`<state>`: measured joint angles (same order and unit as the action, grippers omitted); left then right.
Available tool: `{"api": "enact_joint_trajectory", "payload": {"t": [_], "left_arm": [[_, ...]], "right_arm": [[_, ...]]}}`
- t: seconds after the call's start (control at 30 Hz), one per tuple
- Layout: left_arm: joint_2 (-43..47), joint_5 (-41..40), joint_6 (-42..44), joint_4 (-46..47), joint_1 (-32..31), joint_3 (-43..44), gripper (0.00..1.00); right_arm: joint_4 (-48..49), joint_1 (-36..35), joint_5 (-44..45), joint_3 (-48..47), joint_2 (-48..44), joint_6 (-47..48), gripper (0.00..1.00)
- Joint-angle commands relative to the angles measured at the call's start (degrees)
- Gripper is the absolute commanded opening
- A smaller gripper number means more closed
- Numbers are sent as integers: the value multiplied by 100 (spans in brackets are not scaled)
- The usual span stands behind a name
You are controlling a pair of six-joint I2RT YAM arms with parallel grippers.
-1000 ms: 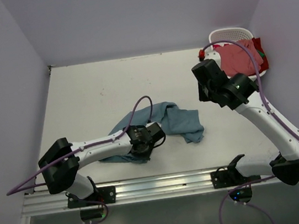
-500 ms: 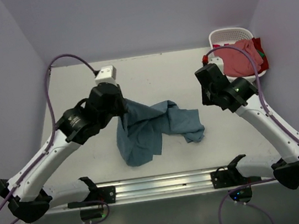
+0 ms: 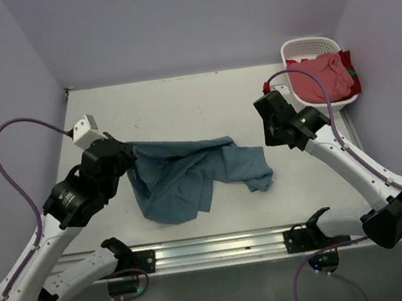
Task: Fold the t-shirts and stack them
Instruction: Flatten the tshirt out
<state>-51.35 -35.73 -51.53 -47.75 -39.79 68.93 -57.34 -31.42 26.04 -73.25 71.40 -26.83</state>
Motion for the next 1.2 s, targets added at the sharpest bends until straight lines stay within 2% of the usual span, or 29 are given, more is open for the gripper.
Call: {"api": "enact_joint_trajectory", "payload": {"t": [0.0,0.23,0.27,0.33,0.43,0.67,1.07,1.17], "left_arm": [[538,-760,-1094,144,50,-379,0],[1013,-1366,-1536,-138,50,-450,0],[996,-1419,-1518,-130,42,-433,0],[926,-1411,-1413,-103,42,-380,0],[794,-1349,-1299,-103,50,-248,0],[837,-1297,-1202,-33,42,-266,0],[829,-1252,-1087,11,50,-204,0],[907,-1305,-1087,-24,50,-204,0]], "right_arm": [[337,31,-73,92,76,64,0],[995,180,-370,267,717,-85,0],[1084,250,-468,250,979,-112,12],[1347,268,-800,206,1244,-130,28],[1558,268,-1458,23,1833,-191,38],[2447,268,-2560,320,2598,-323,40],[2500,259,-2631,-242,3723,-165,40],[2517,268,-2622,-242,3890,-182,33]]}}
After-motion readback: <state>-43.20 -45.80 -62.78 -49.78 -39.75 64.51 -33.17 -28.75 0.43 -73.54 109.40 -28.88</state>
